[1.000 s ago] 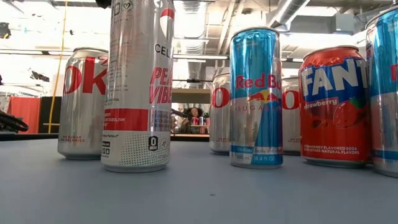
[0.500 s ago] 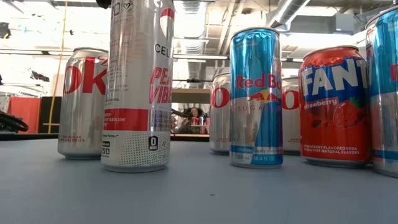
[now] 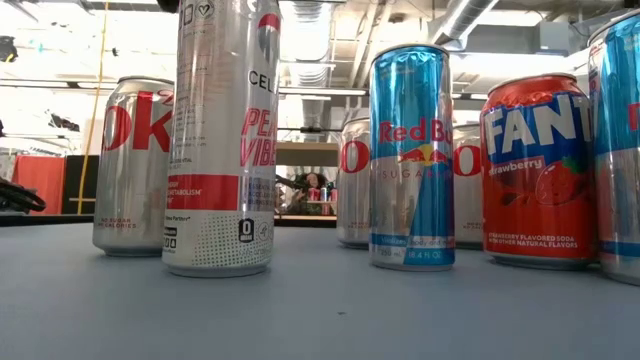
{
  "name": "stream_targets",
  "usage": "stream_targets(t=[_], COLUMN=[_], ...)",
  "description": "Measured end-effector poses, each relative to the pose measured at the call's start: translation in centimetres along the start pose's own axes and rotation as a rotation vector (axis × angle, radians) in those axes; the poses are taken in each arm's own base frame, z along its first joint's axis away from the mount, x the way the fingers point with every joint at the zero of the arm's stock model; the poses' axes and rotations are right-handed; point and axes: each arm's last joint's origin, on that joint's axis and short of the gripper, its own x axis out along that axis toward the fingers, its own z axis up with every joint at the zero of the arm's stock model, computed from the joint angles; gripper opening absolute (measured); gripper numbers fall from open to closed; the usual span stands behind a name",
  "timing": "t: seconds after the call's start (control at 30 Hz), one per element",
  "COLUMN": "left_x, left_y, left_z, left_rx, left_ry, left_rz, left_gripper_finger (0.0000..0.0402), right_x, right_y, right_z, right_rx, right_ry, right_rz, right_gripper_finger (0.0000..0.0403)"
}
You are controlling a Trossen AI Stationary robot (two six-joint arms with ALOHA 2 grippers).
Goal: Place canned beverage on shelf
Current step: Put the bottom right orange soda on the shelf
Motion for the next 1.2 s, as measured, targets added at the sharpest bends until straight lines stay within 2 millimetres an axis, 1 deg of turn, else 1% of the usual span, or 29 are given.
stream_targets(t=[0.1,0.17,0.23,0.27,0.47,0.57,0.63,0.73,0.8,0.9,1.0,1.1,1.2], left_x=[0.0,0.0,0.0,0.1,0.2,0.2,0.2,0.2,0.2,0.2,0.2,0.2,0.2], left_y=[0.0,0.0,0.0,0.0,0.0,0.0,0.0,0.0,0.0,0.0,0.0,0.0,0.0], left_z=[0.0,0.0,0.0,0.0,0.0,0.0,0.0,-0.1,-0.1,-0.1,-0.1,-0.1,-0.1], left_rx=[0.015,0.014,0.014,0.014,0.015,0.015,0.015,0.010,0.008,0.020,0.024,0.019,0.016], left_ry=[0.000,0.000,0.001,0.003,0.002,0.003,0.003,0.008,0.010,0.013,0.013,0.013,0.014], left_rz=[0.000,0.001,0.001,0.001,0.002,0.002,0.002,0.002,0.002,0.003,0.003,0.002,0.000], left_gripper_finger=[0.0332,0.0332,0.0332,0.0332,0.0332,0.0332,0.0332,0.0332,0.0332,0.0332,0.0332,0.0332,0.0332], right_x=[-0.8,-1.2,-1.3,-1.4,-2.2,-1.2,-0.1,1.4,1.9,2.0,1.5,1.3,1.9], right_y=[-0.4,-0.9,-1.0,-0.9,-0.7,-0.8,-0.9,-1.2,-1.3,-1.2,-1.3,-1.7,-1.6], right_z=[-1.5,-2.1,-3.2,-3.7,-5.6,-6.0,-6.1,-5.8,-5.4,-4.6,-3.8,-3.6,-4.0], right_rx=[0.099,0.165,0.193,0.201,0.185,0.174,0.182,0.180,0.152,0.103,0.099,0.114,0.107], right_ry=[0.025,0.110,0.231,0.265,0.282,0.281,0.317,0.465,0.537,0.530,0.476,0.430,0.407], right_rz=[0.028,0.048,0.042,0.039,0.050,0.008,-0.038,-0.102,-0.112,-0.078,-0.042,-0.045,-0.058], right_gripper_finger=[0.0317,0.0317,0.0317,0.0317,0.0317,0.0319,0.0325,0.0347,0.0365,0.0386,0.0396,0.0398,0.0398])
